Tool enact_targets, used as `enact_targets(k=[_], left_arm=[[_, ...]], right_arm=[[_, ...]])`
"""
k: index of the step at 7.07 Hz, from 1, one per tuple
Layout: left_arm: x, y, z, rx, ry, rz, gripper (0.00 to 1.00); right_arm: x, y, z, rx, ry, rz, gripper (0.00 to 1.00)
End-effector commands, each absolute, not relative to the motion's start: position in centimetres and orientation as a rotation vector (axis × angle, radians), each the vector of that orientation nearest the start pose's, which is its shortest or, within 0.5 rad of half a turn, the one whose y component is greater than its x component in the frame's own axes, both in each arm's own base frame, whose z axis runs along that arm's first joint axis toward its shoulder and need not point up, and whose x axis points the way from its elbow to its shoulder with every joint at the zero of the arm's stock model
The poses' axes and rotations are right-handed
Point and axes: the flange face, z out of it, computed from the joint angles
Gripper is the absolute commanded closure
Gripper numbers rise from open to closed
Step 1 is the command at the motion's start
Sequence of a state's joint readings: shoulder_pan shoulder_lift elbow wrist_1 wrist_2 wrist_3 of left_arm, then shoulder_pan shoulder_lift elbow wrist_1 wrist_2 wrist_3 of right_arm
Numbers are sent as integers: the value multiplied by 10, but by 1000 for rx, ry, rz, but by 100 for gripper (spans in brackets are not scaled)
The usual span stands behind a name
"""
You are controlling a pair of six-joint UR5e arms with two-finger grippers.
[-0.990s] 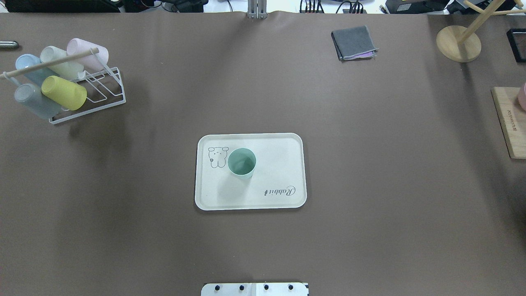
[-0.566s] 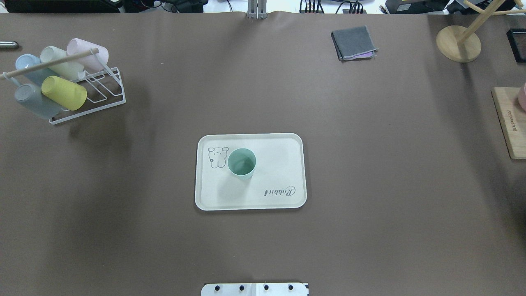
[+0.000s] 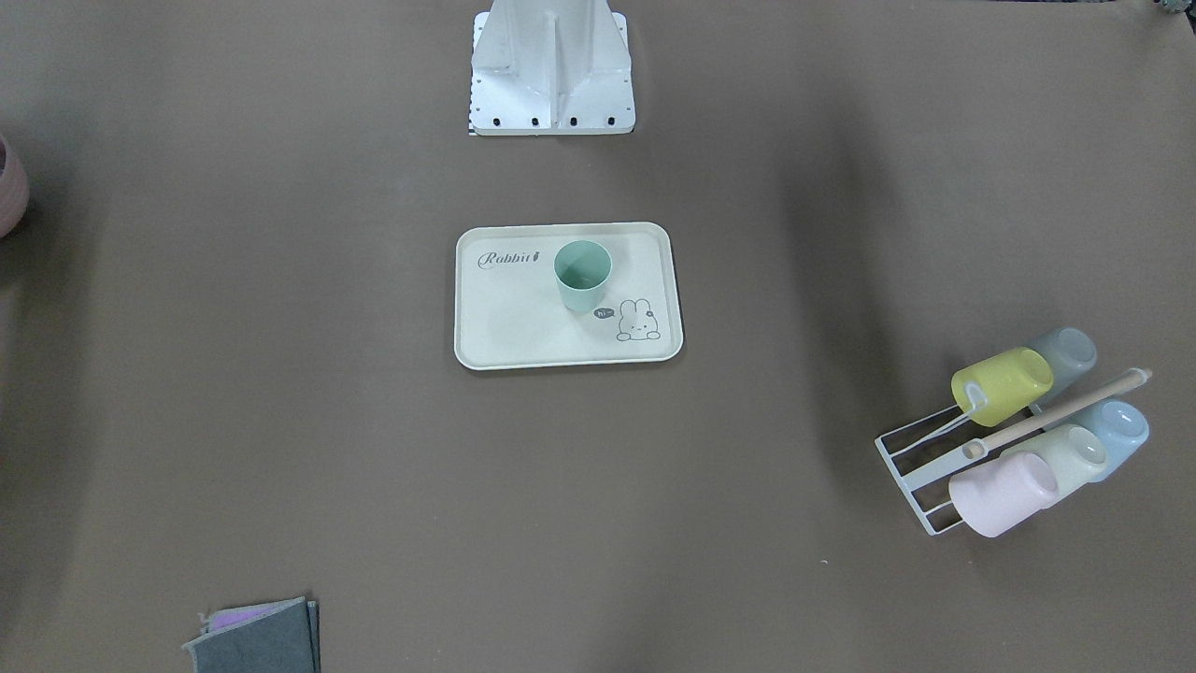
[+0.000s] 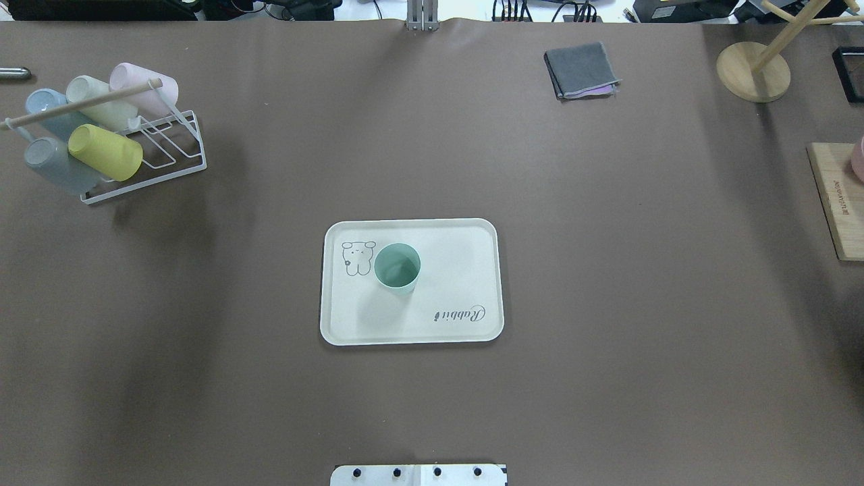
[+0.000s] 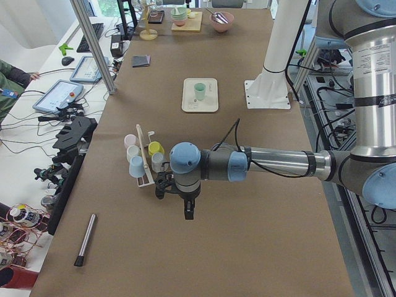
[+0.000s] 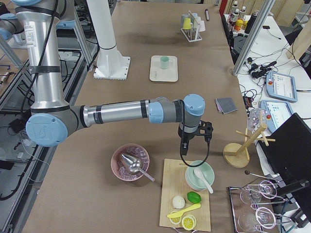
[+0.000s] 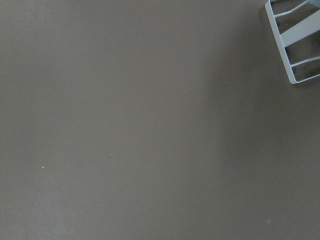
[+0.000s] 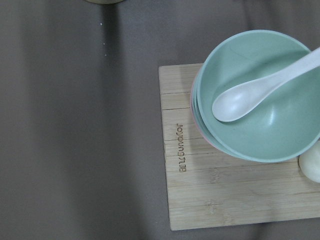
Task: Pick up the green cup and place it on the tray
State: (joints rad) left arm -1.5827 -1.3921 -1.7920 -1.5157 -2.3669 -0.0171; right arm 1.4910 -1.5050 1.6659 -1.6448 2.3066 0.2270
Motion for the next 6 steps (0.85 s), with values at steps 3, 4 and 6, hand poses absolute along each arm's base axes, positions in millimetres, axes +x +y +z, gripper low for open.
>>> enact_targets(k=[3, 4, 6], left_arm=[[-80, -407, 648, -35, 798, -71, 1], [-80, -408, 648, -27, 797, -67, 1], [-81, -405, 651, -36, 798, -80, 1]], right_arm=[[25, -524, 589, -31, -740, 109, 0], [25, -523, 590, -33, -740, 109, 0], [25, -523, 591, -34, -740, 110, 0]])
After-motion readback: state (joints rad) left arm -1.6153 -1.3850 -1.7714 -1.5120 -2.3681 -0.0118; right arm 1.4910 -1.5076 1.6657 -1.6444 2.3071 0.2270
